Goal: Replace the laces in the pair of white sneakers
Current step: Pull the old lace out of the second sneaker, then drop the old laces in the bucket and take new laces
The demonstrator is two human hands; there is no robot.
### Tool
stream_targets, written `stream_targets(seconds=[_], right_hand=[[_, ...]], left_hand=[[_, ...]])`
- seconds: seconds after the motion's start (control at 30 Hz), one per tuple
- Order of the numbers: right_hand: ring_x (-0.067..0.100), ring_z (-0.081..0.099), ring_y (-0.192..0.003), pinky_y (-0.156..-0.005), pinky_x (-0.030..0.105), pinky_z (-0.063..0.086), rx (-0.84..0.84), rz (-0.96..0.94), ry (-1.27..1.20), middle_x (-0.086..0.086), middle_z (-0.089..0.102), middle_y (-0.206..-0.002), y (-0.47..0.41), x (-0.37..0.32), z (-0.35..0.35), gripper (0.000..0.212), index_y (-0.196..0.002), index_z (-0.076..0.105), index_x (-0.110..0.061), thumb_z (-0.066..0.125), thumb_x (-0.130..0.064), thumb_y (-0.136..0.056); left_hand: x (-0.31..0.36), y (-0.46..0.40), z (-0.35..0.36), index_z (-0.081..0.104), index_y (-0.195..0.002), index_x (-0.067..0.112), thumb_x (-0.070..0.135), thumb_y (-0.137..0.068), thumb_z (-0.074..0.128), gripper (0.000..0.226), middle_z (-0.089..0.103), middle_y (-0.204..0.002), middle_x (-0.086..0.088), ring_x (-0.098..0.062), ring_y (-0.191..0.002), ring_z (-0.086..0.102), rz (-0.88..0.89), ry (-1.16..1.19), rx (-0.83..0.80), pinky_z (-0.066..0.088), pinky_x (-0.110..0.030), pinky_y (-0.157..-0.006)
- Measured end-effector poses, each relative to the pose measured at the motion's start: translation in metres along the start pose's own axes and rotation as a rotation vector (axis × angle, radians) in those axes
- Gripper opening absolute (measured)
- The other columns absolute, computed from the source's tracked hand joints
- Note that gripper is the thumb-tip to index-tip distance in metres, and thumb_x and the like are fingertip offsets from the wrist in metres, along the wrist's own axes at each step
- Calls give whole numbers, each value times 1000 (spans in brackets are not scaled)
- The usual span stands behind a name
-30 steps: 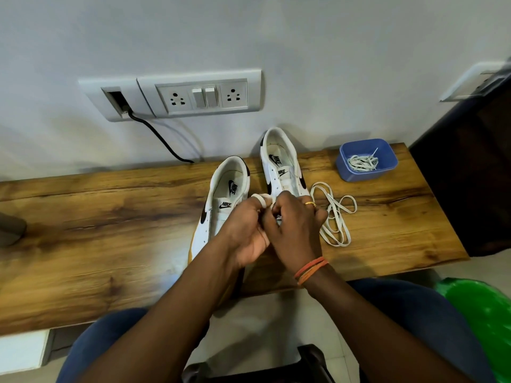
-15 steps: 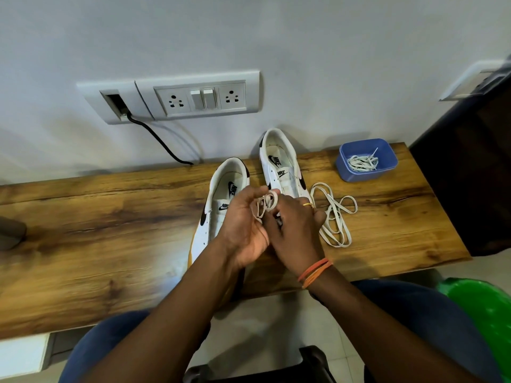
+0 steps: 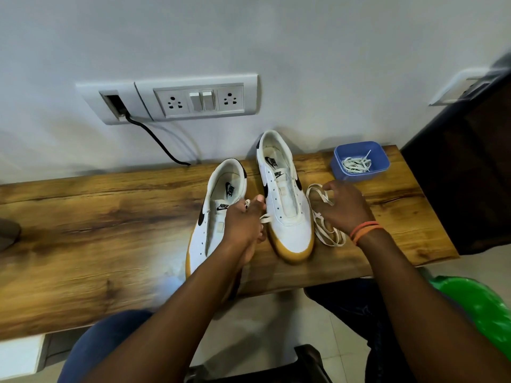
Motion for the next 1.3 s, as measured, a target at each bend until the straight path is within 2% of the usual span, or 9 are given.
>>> stream_targets(seconds=[0.07, 0.17, 0.43, 0.53, 0.63, 0.8, 1.0, 1.13, 1.3], right_hand=[[36, 26, -144, -113, 46, 29, -251, 119, 115, 13, 23, -158, -4, 30, 35, 65, -150, 30, -23, 56, -35, -91], [28, -9, -151, -120, 51, 0, -341, 128, 111, 2, -13, -164, 5, 50, 66, 71, -155, -3, -35, 40, -36, -100], [37, 11, -147, -114, 57, 14, -97, -17, 417, 9, 12, -161, 15, 55, 77, 60, -155, 14, -28, 40, -32, -101], [48, 53, -109, -87, 56, 45, 40, -91, 465, 24, 50, -127, 19, 43, 81, 38, -133, 48, -11, 51, -15, -95], [47, 61, -78, -64, 50, 54, 58, -166, 439, 30, 59, -102, 15, 42, 84, 47, -134, 44, -2, 59, -3, -90], [40, 58, -106, -82, 32, 43, 61, 159, -60, 24, 60, -114, 7, 32, 43, 29, -122, 52, 2, 53, -9, -96], [9, 47, -64, -61, 24, 40, -181, -179, -509, -1, 52, -73, 77, -58, -21, 17, -86, 54, -12, 48, -13, -101], [16, 47, -65, -55, 23, 43, -477, -212, -742, 8, 50, -77, 136, -95, -39, 19, -91, 57, -6, 49, -19, -102], [17, 50, -63, -59, 33, 43, -456, -181, -669, 6, 54, -71, 169, -110, -45, 25, -78, 54, -12, 51, -23, -100]], left_hand=[[-6, 2, 3, 52, -83, 14, 32, -99, 56, 24, 54, -82, -5, -10, -47, 33, -25, -29, -13, 28, -22, -48], [-7, 1, 5, 56, -86, 11, 34, -100, 55, 26, 51, -83, -10, -10, -48, 34, -33, -51, -46, 29, -23, -49], [-7, -3, 5, 61, -85, 14, 41, -99, 52, 32, 54, -77, -7, -10, -48, 39, 1, -156, -89, 34, -23, -46], [-7, -2, 7, 61, -87, 14, 41, -100, 51, 32, 55, -83, -10, -10, -47, 40, 30, -196, -103, 35, -22, -45], [-8, 1, 6, 60, -88, 13, 40, -101, 50, 31, 54, -80, -9, -9, -47, 41, 62, -239, -109, 36, -22, -45], [-11, 9, 5, 65, -107, 9, 33, -101, 51, 28, 54, -79, -7, -10, -52, 43, 66, -195, -107, 38, -23, -46], [0, 37, 7, 67, -102, 15, 31, -105, 43, 28, 73, -93, -6, -18, -75, 64, 25, 103, -31, 47, -27, -59], [-9, 75, 19, 58, -129, 4, 40, -104, 38, 49, 69, -115, -21, -37, -106, 66, -265, 430, -99, 53, -53, -91], [-1, 144, 30, 59, -130, 3, 54, -101, 32, 65, 61, -127, -26, -39, -109, 62, -391, 622, -255, 47, -48, -95]])
Point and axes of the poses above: each hand's wrist, its own y-axis away from the middle knuckle, its own z-axis out of the palm, x = y × z, the point moved 5 cm from there along -y, towards the middle knuckle
